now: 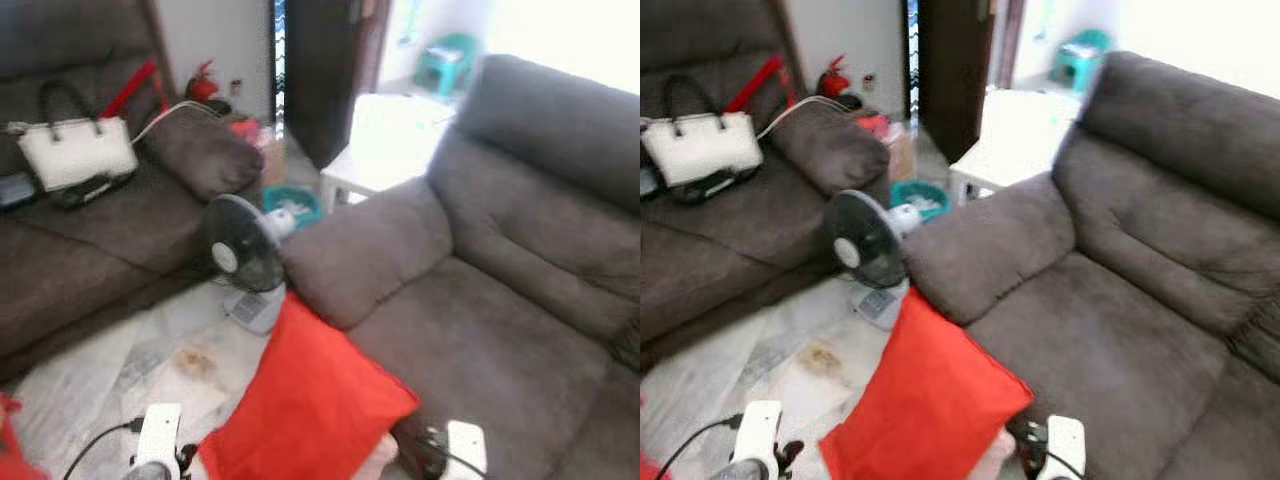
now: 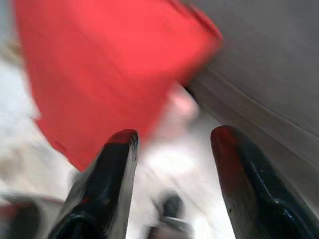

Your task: Move the pillow to the sofa from floor

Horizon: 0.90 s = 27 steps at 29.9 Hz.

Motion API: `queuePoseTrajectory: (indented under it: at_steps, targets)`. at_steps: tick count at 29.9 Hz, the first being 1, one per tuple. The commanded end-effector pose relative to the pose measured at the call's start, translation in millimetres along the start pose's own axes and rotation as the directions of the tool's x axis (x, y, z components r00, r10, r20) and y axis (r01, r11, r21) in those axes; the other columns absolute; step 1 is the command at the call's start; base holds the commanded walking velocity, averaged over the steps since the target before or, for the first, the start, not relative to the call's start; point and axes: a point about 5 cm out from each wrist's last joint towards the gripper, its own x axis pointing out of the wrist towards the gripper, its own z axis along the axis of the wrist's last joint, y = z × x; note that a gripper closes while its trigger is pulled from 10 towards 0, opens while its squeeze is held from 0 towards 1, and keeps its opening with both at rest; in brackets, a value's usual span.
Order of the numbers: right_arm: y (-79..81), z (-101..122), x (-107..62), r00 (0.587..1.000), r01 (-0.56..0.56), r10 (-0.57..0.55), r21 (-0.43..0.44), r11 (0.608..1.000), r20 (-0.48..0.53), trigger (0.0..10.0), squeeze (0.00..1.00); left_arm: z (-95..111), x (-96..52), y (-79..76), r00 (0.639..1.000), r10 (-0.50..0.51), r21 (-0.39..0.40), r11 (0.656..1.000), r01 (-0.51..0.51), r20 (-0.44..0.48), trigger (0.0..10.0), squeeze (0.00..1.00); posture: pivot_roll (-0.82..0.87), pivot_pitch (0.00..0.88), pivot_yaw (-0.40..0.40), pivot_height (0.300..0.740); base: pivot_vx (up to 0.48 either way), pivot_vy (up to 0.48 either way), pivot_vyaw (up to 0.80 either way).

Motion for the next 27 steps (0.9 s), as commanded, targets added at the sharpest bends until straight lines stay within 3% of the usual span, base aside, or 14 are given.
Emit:
queuePoseTrajectory:
  at_steps: [1, 5, 12, 14, 16, 17, 18, 19, 20, 21, 25, 27]
  targets:
    - [-16.8, -10.4, -4.7, 0.998, 0.047, -0.047, 0.018, 0.999, -0.031, 10.0, 0.0, 5.9, 1.8, -8.4, 1.0, -0.015, -0.004, 1.0, 0.015, 0.017, 10.0, 0.0, 0.12, 0.0, -0.063, 0.74, 0.0, 0.0, 0.0]
    - [-16.9, -9.7, -4.8, 0.999, 0.047, -0.046, 0.018, 0.999, -0.022, 10.0, 0.0, 8.5, 1.6, -7.6, 0.999, -0.002, 0.008, 1.0, 0.001, 0.047, 10.0, 0.0, 0.12, 0.0, -0.064, 0.74, 0.0, 0.0, 0.0]
    - [-17.1, 0.8, -6.1, 0.992, 0.043, -0.048, 0.041, 0.998, 0.116, 10.0, 0.0, 23.5, -2.5, -4.5, 0.967, 0.062, 0.024, 0.997, -0.07, 0.247, 10.0, 0.0, 0.12, 0.0, -0.063, 0.74, 0.0, 0.0, 0.0]
    - [-16.6, 5.0, -7.3, 0.983, 0.034, -0.043, 0.052, 0.998, 0.176, 10.0, 0.0, 92.4, -4.1, -10.6, 0.87, 0.064, 0.039, 0.995, -0.095, 0.488, 10.0, 0.0, 0.12, 0.0, -0.064, 0.74, 0.0, 0.0, 0.0]
    - [-16.6, 6.4, -7.8, 0.979, 0.033, -0.043, 0.055, 0.998, 0.197, 10.0, 0.0, 118.5, -9.2, -13.2, 0.811, 0.058, 0.035, 0.995, -0.097, 0.582, 10.0, 0.0, 0.12, 0.0, -0.064, 0.74, 0.0, 0.0, 0.0]
    - [-16.6, 6.4, -7.8, 0.979, 0.033, -0.043, 0.055, 0.998, 0.197, 10.0, 0.0, 118.5, -9.2, -13.2, 0.811, 0.058, 0.035, 0.995, -0.097, 0.582, 10.0, 0.0, 0.12, 0.0, -0.064, 0.74, 0.0, 0.0, 0.0]
    - [-16.3, 8.3, -8.7, 0.972, 0.027, -0.042, 0.07, 0.997, 0.23, 10.0, 0.0, 138.8, -17.2, -18.8, 0.738, 0.038, 0.048, 0.994, -0.095, 0.673, 10.0, 0.0, 0.13, 0.0, -0.063, 0.74, 0.0, 0.0, 0.0]
    - [-16.1, 9.0, -9.2, 0.969, 0.024, -0.042, 0.076, 0.997, 0.244, 10.0, 0.0, 145.4, -20.8, -21.5, 0.707, 0.026, 0.057, 0.994, -0.094, 0.706, 10.0, 0.0, 0.13, 0.0, -0.062, 0.74, 0.0, 0.0, 0.0]
    - [-16.1, 9.0, -9.2, 0.969, 0.024, -0.042, 0.076, 0.997, 0.244, 10.0, 0.0, 145.4, -20.8, -21.5, 0.707, 0.026, 0.057, 0.994, -0.094, 0.706, 10.0, 0.0, 0.13, 0.0, -0.062, 0.74, 0.0, 0.0, 0.0]
    - [-15.9, 9.8, -10.7, 0.958, 0.018, -0.049, 0.113, 0.993, 0.283, 10.0, 0.0, 159.9, -30.8, -31.1, 0.626, -0.021, 0.096, 0.992, -0.087, 0.78, 10.0, 0.0, 0.12, 0.0, -0.062, 0.74, 0.0, 0.0, 0.0]
    - [-16.8, 8.4, -12.3, 0.952, 0.021, -0.058, 0.124, 0.992, 0.302, 10.0, 0.0, 168.8, -41.9, -43.2, 0.546, -0.07, 0.126, 0.99, -0.066, 0.835, 10.0, 0.0, 0.12, 0.0, -0.066, 0.74, 0.0, 0.0, 0.0]
    - [-17.1, 8.1, -12.6, 0.951, 0.019, -0.056, 0.123, 0.992, 0.305, 10.0, 0.0, 170.1, -45.6, -47.8, 0.525, -0.099, 0.153, 0.986, -0.06, 0.845, 10.0, 0.0, 0.12, 0.0, -0.066, 0.74, 0.0, 0.0, 0.0]
